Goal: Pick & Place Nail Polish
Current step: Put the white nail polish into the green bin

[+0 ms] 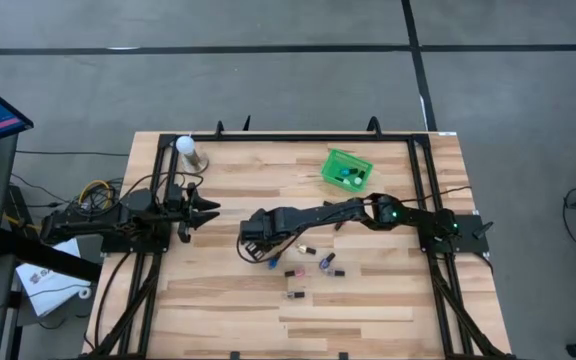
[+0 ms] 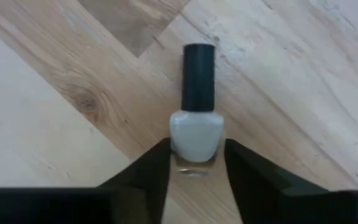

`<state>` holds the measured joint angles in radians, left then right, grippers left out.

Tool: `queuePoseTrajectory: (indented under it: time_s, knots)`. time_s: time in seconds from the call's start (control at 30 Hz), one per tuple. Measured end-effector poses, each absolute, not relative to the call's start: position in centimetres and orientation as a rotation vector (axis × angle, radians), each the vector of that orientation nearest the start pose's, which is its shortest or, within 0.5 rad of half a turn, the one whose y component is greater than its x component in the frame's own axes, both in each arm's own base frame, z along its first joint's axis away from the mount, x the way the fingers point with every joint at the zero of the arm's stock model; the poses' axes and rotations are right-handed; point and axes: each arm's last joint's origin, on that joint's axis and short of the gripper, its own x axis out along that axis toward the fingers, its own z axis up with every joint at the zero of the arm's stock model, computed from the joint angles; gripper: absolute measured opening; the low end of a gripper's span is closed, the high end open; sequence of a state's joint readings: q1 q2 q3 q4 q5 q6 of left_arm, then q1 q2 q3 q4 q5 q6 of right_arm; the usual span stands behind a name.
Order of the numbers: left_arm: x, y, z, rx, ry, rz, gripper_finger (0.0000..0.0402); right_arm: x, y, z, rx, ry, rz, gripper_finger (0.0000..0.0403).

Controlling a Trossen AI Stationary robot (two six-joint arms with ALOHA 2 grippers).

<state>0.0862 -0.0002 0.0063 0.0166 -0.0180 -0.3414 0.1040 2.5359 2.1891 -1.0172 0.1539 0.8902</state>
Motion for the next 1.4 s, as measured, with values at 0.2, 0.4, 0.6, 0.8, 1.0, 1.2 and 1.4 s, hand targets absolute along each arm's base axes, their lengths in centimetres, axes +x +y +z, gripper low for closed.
queuePoseTrajectory:
  time_s: [0.2, 0.4, 0.6, 0.8, 1.0, 1.2, 1.4]
  knots:
    - [9.7, 0.9, 16.7, -0.340, -0.040, 0.099, 0.0131, 50.5, 4.9, 13.5, 0.548, 1.229, -0.603, 0.0063]
    - [9.7, 0.9, 16.7, -0.340, -0.040, 0.099, 0.0131, 50.4, 4.9, 14.3, 0.540, 1.237, -0.579, 0.0010]
    - [9.7, 0.9, 16.7, -0.340, -0.041, 0.099, 0.0131, 50.2, 4.3, 17.2, 0.546, 1.179, -0.557, 0.0017]
    - [9.7, 0.9, 16.7, -0.340, -0.041, 0.099, 0.0131, 50.3, 4.6, 19.2, 0.509, 1.092, -0.514, 0.0038]
    - [9.7, 0.9, 16.7, -0.340, -0.041, 0.098, 0.0131, 50.8, 5.5, 22.1, 0.489, 0.944, -0.416, 0.0061]
    - [9.7, 0.8, 16.8, -0.340, -0.045, 0.090, 0.0131, 49.6, 5.9, 26.6, 0.463, 0.845, -0.367, 0.0081]
    - [9.8, 0.8, 16.7, -0.340, -0.038, 0.091, 0.0131, 47.2, 7.3, 31.9, 0.419, 0.744, -0.316, 0.0093]
